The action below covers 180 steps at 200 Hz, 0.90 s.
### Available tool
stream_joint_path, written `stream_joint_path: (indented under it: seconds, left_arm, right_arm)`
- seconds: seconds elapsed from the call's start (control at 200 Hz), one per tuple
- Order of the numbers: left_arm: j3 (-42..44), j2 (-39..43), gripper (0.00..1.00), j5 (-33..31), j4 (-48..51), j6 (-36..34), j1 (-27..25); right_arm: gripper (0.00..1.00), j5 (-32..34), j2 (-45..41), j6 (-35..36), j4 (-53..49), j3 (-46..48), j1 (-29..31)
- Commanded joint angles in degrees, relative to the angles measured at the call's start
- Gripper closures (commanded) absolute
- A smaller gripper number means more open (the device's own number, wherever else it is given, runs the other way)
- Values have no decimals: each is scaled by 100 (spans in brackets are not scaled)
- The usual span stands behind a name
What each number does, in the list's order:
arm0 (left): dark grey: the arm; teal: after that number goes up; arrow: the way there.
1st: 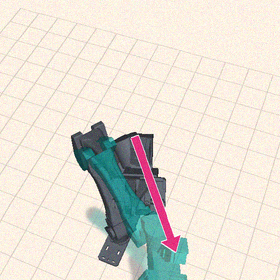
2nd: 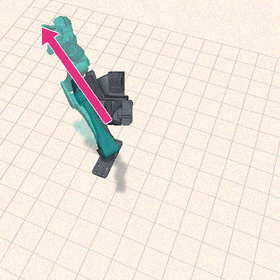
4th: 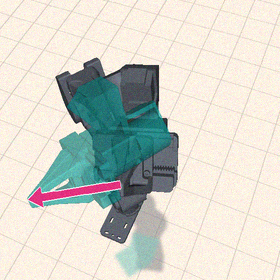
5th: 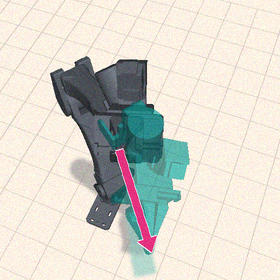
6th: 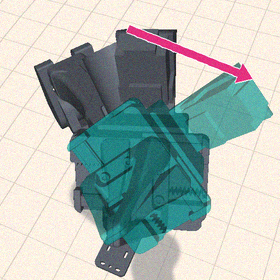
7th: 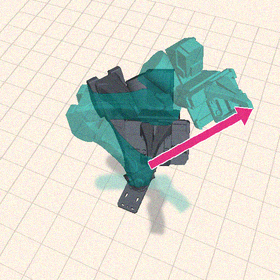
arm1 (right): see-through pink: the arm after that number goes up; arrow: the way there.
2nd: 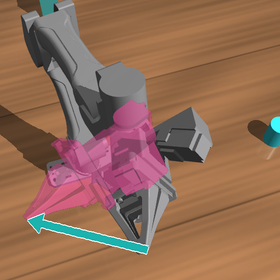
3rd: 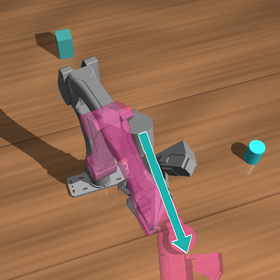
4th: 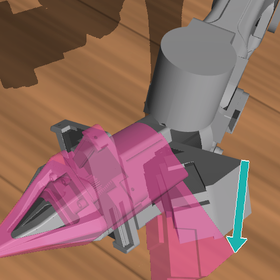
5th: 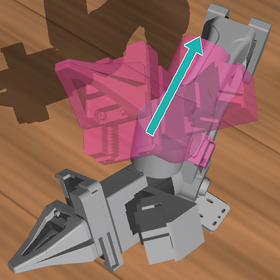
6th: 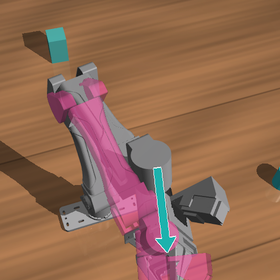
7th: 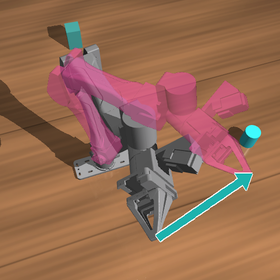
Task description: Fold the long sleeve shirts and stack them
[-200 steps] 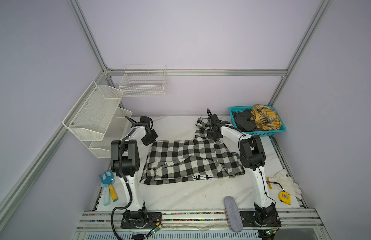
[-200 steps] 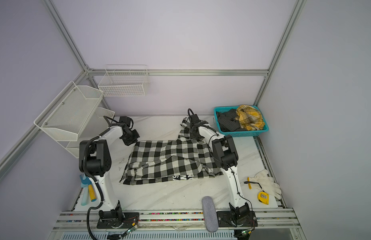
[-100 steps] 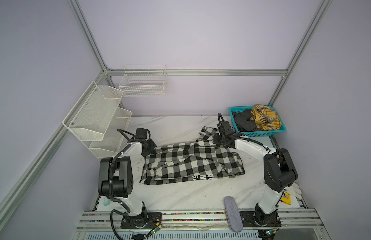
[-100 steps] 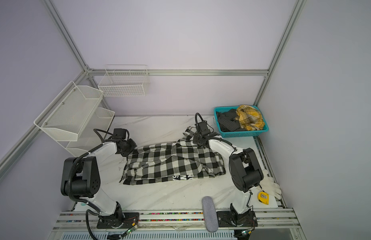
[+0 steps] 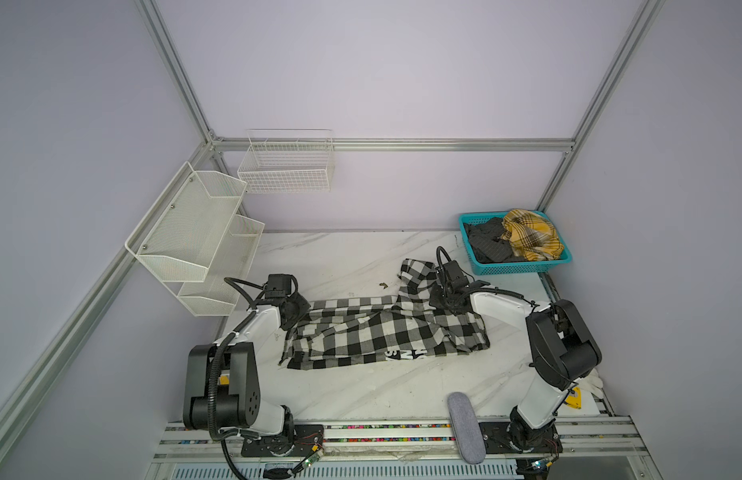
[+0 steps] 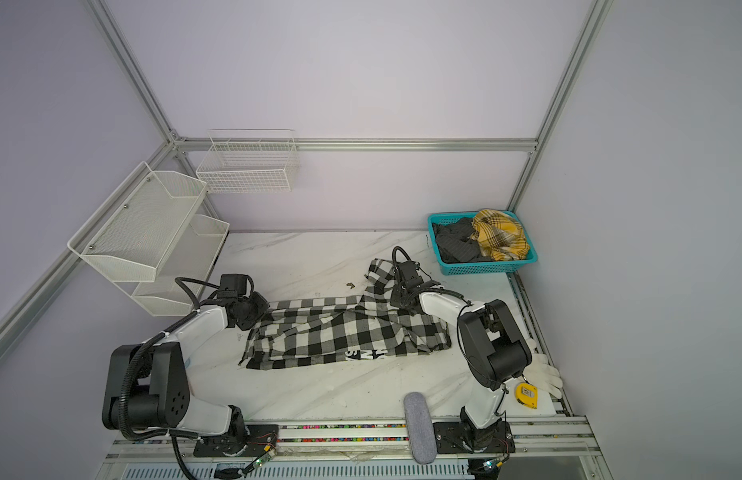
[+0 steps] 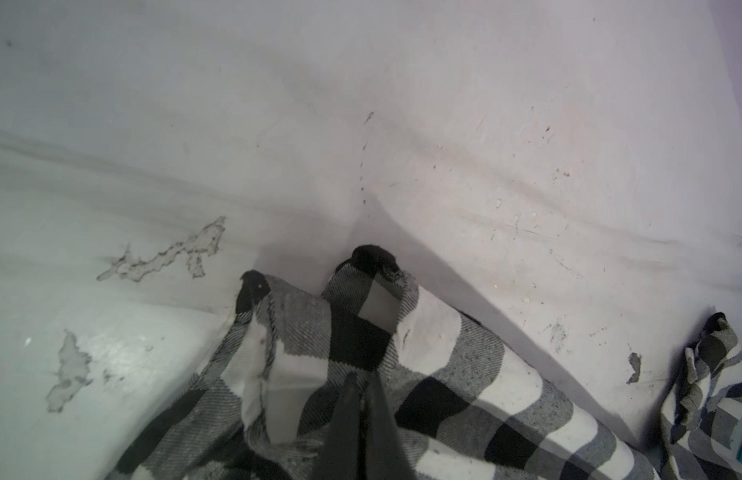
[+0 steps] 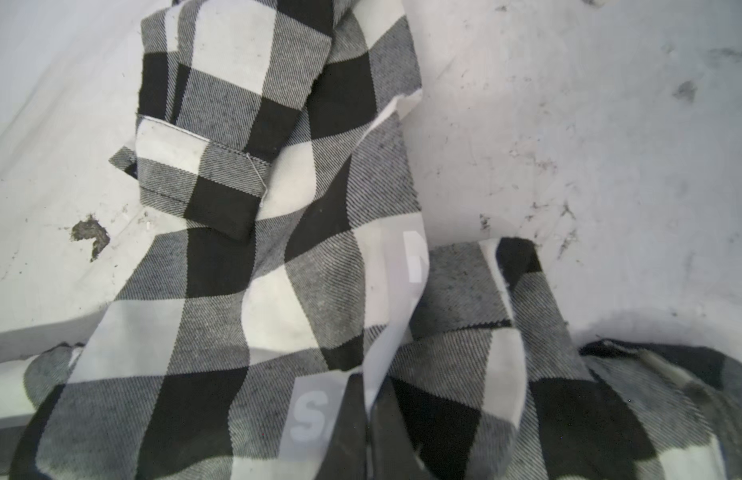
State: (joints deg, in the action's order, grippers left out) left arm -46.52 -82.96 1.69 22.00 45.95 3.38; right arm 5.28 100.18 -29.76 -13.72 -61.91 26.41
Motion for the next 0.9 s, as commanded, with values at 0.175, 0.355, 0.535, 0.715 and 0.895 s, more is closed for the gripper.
stream_joint_path:
  seconds: [0.175,0.355,0.535,0.715,0.895]
  left_arm:
    - [479,-143,100,-202,-91,-26,137]
    - [293,515,53,-369,429,182,137]
    - [-776,962,42,-518,1289,74,107]
    - [-1397,271,48,240,1071,135,-181]
    - [-1950,-1034,62,711,979,98,-450]
  right_arm:
    - [97,133,-182,-258,153,382,17]
    - [40,345,-628,-223,-348,145,22]
    - [23,393,-592,-110,-1037,-897,20]
    - [22,139,827,300,-1604,-2705,-21]
    - [23,375,2477,444,-2486,-4676,-79]
